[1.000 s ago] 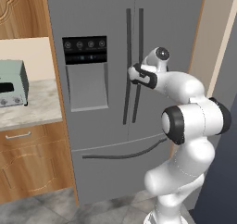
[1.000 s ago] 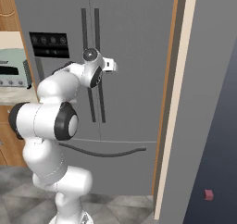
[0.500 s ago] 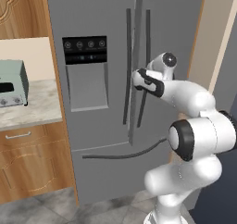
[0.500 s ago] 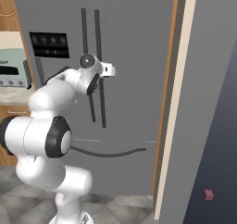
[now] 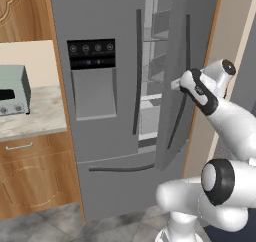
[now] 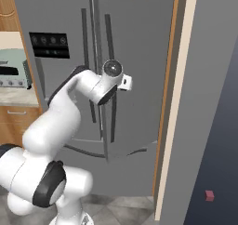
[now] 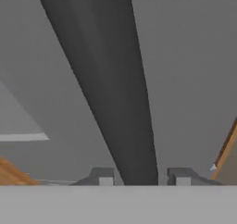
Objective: Place one of the steaks on the plate and the other in the bowl. Then place the bowl in the fridge.
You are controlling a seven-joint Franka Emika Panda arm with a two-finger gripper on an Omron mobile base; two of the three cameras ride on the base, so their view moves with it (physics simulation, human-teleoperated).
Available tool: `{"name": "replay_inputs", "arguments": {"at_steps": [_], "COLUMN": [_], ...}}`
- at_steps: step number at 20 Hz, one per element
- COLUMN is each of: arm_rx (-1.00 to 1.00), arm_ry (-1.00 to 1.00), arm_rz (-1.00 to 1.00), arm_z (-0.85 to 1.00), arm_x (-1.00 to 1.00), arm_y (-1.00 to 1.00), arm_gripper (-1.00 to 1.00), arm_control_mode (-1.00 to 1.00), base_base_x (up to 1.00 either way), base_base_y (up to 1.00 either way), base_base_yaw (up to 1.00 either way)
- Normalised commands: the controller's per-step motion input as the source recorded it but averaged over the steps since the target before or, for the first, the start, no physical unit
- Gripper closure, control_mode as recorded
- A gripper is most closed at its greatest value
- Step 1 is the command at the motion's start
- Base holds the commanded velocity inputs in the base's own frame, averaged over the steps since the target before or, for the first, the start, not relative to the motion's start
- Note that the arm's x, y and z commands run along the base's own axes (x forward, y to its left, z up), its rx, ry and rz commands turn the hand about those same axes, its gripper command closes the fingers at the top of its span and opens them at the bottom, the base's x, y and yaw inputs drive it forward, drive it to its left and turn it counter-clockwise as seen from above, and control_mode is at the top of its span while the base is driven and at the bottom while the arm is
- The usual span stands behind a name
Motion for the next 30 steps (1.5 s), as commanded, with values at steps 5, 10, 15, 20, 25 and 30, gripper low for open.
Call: {"name": "replay_inputs", "arguments": {"at_steps": [5, 10, 15, 20, 25, 30], "arm_rx": [0.1, 0.0, -0.05, -0.28, -0.4, -0.3], "arm_ry": [0.14, 0.0, -0.01, -0.06, 0.14, 0.11], "arm_rz": [0.1, 0.01, -0.01, -0.1, -0.29, -0.39], "arm_z": [0.03, 0.01, 0.09, 0.16, -0.08, -0.16], "arm_x": [-0.65, -0.01, -0.38, -0.95, -0.13, 0.25], "arm_y": [-0.94, -0.3, 0.19, 0.62, 0.95, 0.74], "arm_gripper": [1.0, -1.0, -1.0, -1.0, -1.0, -1.0], "arm_control_mode": [-1.0, -1.0, -1.0, -1.0, -1.0, -1.0], "base_base_x": [0.0, 0.0, 0.0, 0.0, 0.0, 0.0], "base_base_y": [0.0, 0.0, 0.0, 0.0, 0.0, 0.0], "base_base_yaw": [0.0, 0.0, 0.0, 0.0, 0.0, 0.0]}}
